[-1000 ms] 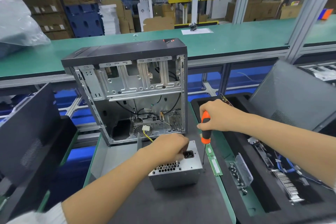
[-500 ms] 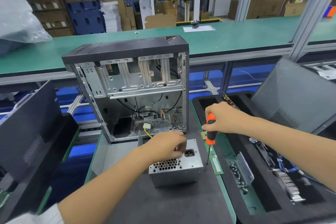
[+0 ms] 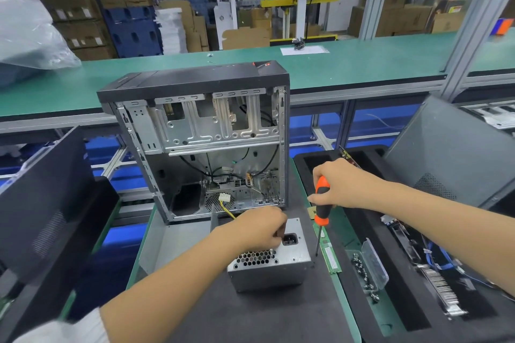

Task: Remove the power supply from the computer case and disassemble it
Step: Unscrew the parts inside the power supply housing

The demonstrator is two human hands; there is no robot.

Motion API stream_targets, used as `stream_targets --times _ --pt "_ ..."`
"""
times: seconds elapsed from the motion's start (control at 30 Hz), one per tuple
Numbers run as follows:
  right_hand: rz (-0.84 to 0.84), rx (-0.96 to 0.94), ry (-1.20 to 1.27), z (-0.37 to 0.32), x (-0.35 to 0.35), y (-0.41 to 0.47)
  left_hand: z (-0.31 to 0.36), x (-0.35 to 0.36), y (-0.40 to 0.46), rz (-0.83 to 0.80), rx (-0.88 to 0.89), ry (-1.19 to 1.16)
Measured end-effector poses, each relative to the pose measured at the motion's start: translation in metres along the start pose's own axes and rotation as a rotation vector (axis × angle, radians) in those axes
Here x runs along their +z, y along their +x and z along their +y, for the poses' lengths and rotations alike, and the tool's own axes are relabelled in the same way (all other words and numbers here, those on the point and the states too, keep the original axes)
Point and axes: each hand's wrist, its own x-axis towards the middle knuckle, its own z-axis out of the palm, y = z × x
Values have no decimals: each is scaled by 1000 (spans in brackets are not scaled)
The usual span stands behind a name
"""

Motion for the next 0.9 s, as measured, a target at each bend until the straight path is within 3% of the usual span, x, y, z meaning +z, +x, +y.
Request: stream_targets --times 0.17,0.4,0.77,0.9 --pt "-10 14 -14 0 2 0 18 3 1 17 15 264" --pt "-27 8 -27 -5 1 0 31 -1 4 -42 100 461" --pt "-32 -4 -57 -11 -4 -2 35 -2 6 -39 15 328" --pt "-32 -4 -37 -7 -3 -2 34 11 1 -25 2 389"
